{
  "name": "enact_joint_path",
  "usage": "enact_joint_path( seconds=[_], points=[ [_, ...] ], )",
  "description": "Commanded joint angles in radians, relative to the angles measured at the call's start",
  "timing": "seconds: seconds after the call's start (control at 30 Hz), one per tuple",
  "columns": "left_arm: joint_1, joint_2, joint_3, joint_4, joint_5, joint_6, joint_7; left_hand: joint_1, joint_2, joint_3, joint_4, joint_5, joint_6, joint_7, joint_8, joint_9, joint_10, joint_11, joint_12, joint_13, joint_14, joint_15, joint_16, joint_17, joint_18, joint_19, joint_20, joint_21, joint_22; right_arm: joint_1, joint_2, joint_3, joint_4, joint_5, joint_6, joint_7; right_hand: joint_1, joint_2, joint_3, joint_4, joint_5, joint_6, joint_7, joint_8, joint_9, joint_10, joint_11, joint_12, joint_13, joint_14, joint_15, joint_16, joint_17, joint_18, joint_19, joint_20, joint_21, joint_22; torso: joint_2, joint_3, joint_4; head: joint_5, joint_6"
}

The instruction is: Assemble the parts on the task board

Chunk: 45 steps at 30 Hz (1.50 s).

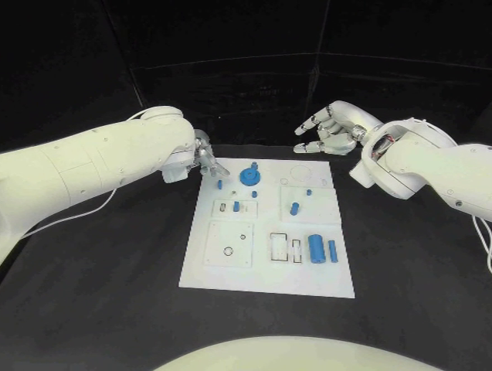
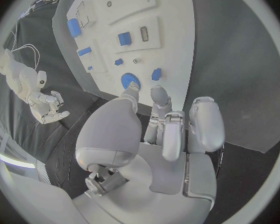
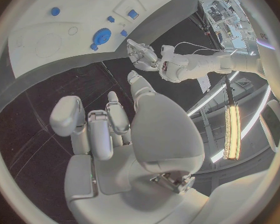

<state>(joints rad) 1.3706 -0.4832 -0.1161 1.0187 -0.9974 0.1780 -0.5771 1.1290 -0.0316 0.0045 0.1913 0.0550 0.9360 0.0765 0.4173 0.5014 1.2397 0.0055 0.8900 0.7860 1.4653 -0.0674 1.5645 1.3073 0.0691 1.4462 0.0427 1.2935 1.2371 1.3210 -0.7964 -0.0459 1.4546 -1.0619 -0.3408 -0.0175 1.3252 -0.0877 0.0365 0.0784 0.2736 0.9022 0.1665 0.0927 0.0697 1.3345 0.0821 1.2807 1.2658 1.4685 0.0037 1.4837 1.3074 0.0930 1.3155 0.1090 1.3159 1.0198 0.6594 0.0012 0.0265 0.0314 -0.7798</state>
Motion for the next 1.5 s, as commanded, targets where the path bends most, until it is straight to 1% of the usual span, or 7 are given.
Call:
enact_joint_path(
  seconds=[0.03,0.23,0.43,0.8,1.1,1.27,1.5],
  points=[
    [-0.001,0.015,0.0,-0.026,-0.052,0.05,0.016,0.006,0.005,-0.01,0.002,-0.001,0.003,0.004,-0.005,-0.003,-0.008,-0.002,0.001,-0.001,0.101,0.006,-0.004,0.245,0.009,-0.002,0.003,-0.002,0.001,0.002,0.003,0.001,-0.001,0.0,-0.004,0.006,-0.007,0.006,-0.005,-0.001,0.004,0.003,0.0,0.004,0.001,-0.005,-0.004,-0.003,0.0,0.064,-0.004,-0.005,0.094,0.013,-0.004,-0.004,-0.005,0.0,0.0,0.0002,0.0001,0.001,-0.003],
    [-0.009,0.039,-0.001,-0.067,-0.085,0.063,0.018,0.002,0.011,-0.028,0.014,-0.001,0.009,0.003,-0.008,-0.011,-0.005,-0.002,0.005,0.0,0.102,0.006,-0.001,0.25,0.007,0.002,0.003,0.004,0.009,0.002,0.007,0.001,-0.003,0.0,-0.004,0.007,-0.006,0.007,-0.006,0.0,0.005,0.003,0.0,0.004,0.001,-0.005,-0.004,-0.003,-0.001,0.065,-0.004,-0.005,0.095,0.013,-0.004,-0.004,-0.005,-0.001,-0.001,0.0002,-0.0009,0.001,-0.008],
    [-0.015,0.051,-0.001,-0.082,-0.093,0.07,0.021,-0.002,0.016,-0.042,0.024,-0.002,0.014,0.002,-0.009,-0.018,-0.002,-0.003,0.008,0.0,0.103,0.005,0.0,0.252,0.006,0.006,0.003,0.01,0.017,0.002,0.009,0.001,-0.004,0.0,-0.003,0.007,-0.006,0.007,-0.006,0.0,0.005,0.003,0.0,0.004,0.001,-0.005,-0.004,-0.003,-0.001,0.065,-0.004,-0.005,0.095,0.013,-0.004,-0.004,-0.005,-0.001,-0.001,0.001,0.0002,0.002,-0.01],
    [-0.023,0.06,-0.001,-0.098,-0.095,0.088,0.023,0.025,0.026,-0.055,0.019,-0.002,0.027,-0.001,-0.008,-0.027,0.003,-0.005,0.013,0.0,0.104,0.003,0.004,0.259,0.004,0.01,0.002,0.016,0.025,0.002,0.012,0.001,-0.005,0.0,-0.002,0.008,-0.006,0.007,-0.006,0.0,0.005,0.003,0.0,0.004,0.001,-0.005,-0.004,-0.003,-0.001,0.065,-0.004,-0.005,0.095,0.013,-0.004,-0.004,-0.005,-0.001,-0.002,0.0009,0.0008,0.001,-0.011],
    [-0.03,0.072,-0.001,-0.107,-0.095,0.083,0.034,0.037,0.034,-0.058,0.015,-0.002,0.032,-0.002,-0.008,-0.031,0.006,-0.006,0.016,0.002,0.105,0.003,0.006,0.262,0.003,0.011,0.002,0.019,0.029,0.002,0.014,0.001,-0.006,0.0,-0.001,0.008,-0.006,0.007,-0.006,0.0,0.005,0.003,0.0,0.004,0.001,-0.005,-0.004,-0.003,-0.001,0.065,-0.004,-0.005,0.095,0.013,-0.004,-0.004,-0.005,-0.001,-0.002,0.0008,0.0015,0.001,-0.009],
    [-0.032,0.079,-0.001,-0.11,-0.095,0.078,0.039,0.045,0.039,-0.06,0.013,-0.002,0.034,-0.003,-0.008,-0.033,0.007,-0.007,0.016,0.001,0.105,0.002,0.006,0.263,0.003,0.012,0.001,0.02,0.031,0.002,0.015,0.001,-0.007,0.0,-0.001,0.008,-0.006,0.007,-0.006,0.0,0.005,0.003,0.0,0.004,0.001,-0.005,-0.004,-0.003,-0.001,0.065,-0.004,-0.005,0.095,0.013,-0.004,-0.004,-0.005,-0.001,-0.002,0.0015,0.0015,0.002,-0.01],
    [-0.033,0.084,-0.001,-0.112,-0.095,0.08,0.042,0.049,0.041,-0.061,0.011,-0.002,0.036,-0.003,-0.007,-0.035,0.008,-0.007,0.016,0.0,0.106,0.002,0.006,0.263,0.002,0.013,0.001,0.022,0.034,0.002,0.015,0.001,-0.008,0.0,-0.001,0.008,-0.006,0.007,-0.006,0.0,0.005,0.003,0.0,0.004,0.001,-0.005,-0.004,-0.003,-0.001,0.065,-0.004,-0.005,0.095,0.013,-0.004,-0.004,-0.005,-0.001,-0.002,0.0008,0.001,0.001,-0.011]
  ],
)
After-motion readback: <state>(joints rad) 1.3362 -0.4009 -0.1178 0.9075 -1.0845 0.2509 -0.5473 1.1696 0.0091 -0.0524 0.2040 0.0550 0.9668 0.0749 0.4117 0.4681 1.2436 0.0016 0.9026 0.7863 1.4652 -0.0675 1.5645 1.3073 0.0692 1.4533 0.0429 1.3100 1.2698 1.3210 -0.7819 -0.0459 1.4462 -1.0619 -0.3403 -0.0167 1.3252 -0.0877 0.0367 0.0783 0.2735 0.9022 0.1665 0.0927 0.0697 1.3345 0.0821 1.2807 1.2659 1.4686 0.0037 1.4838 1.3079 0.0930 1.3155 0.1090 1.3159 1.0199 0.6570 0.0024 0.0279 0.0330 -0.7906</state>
